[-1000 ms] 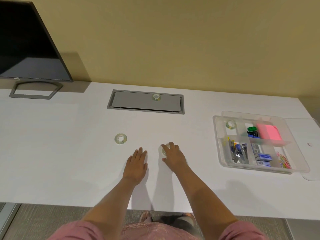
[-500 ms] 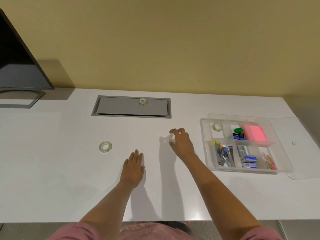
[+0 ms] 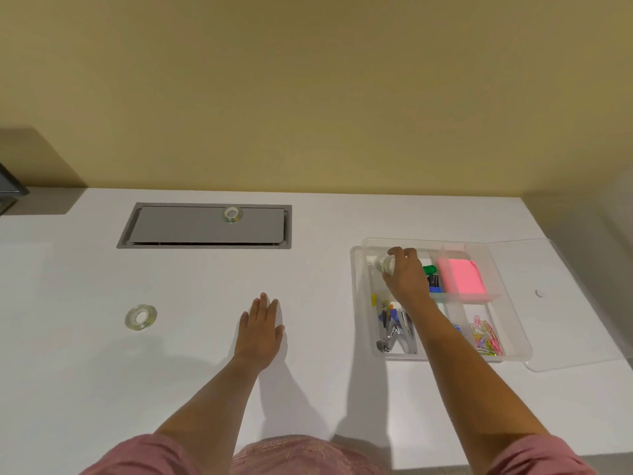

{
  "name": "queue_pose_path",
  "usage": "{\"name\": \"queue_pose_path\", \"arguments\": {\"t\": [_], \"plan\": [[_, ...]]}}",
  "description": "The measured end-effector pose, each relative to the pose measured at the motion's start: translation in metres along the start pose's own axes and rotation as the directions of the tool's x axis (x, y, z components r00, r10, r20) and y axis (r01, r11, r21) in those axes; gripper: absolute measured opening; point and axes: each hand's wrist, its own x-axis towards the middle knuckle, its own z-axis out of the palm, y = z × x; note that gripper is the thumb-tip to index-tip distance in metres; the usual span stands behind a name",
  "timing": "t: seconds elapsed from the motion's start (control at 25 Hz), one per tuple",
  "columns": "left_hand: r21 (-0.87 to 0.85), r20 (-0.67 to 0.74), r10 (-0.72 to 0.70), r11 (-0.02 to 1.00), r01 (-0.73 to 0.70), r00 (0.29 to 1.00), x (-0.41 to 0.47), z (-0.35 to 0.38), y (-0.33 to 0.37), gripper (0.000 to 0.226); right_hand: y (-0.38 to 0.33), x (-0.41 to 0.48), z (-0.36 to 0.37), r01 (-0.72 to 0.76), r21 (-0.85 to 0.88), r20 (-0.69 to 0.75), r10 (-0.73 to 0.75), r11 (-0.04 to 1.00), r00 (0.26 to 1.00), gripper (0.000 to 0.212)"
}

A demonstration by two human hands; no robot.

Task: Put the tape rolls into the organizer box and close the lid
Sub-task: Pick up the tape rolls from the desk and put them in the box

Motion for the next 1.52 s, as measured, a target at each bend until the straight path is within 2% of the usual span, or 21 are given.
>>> {"name": "queue_pose_path", "arguments": {"t": [0.16,0.36,0.64,0.96,1.16,1.28,1.36,1.52], "plan": [[-0.021,0.003,-0.029,0.999,0.029,1.000,0.017,-0.001,0.022,0.057,0.022,0.020,0.007,0.094,-0.173,0.089,-0.080,0.980,0.993,0.044],[-0.016,-0.009,-0.091,0.996,0.091,0.996,0.028,0.004,0.035,0.056,0.030,0.043,0.015,0.241,-0.365,0.128,-0.208,0.899,0.970,0.044],[-0.016,-0.053,-0.105,0.994,0.104,0.993,0.028,0.012,0.035,0.057,0.036,0.053,0.022,0.280,-0.472,0.173,-0.224,0.836,0.959,0.044],[-0.035,-0.042,-0.072,0.997,0.071,0.997,0.027,0.010,0.029,0.056,0.036,0.044,0.026,0.241,-0.448,0.142,-0.197,0.861,0.970,0.041],[-0.083,-0.037,-0.013,0.996,0.010,0.999,0.026,0.008,0.015,0.055,0.030,0.037,0.028,0.163,-0.449,0.080,-0.142,0.878,0.987,0.037],[-0.083,-0.050,-0.005,0.997,0.001,0.999,0.024,0.006,0.003,0.055,0.013,0.035,0.027,0.070,-0.337,-0.064,-0.096,0.939,0.993,0.035],[-0.099,-0.064,0.001,0.995,-0.007,0.998,0.023,0.004,-0.007,0.055,-0.008,0.034,0.029,0.071,-0.237,-0.156,-0.110,0.969,0.982,0.034],[-0.103,-0.072,0.046,0.993,-0.053,0.996,0.027,-0.002,-0.033,0.054,-0.062,0.038,0.042,0.152,-0.189,-0.172,-0.185,0.970,0.968,0.031]]}}
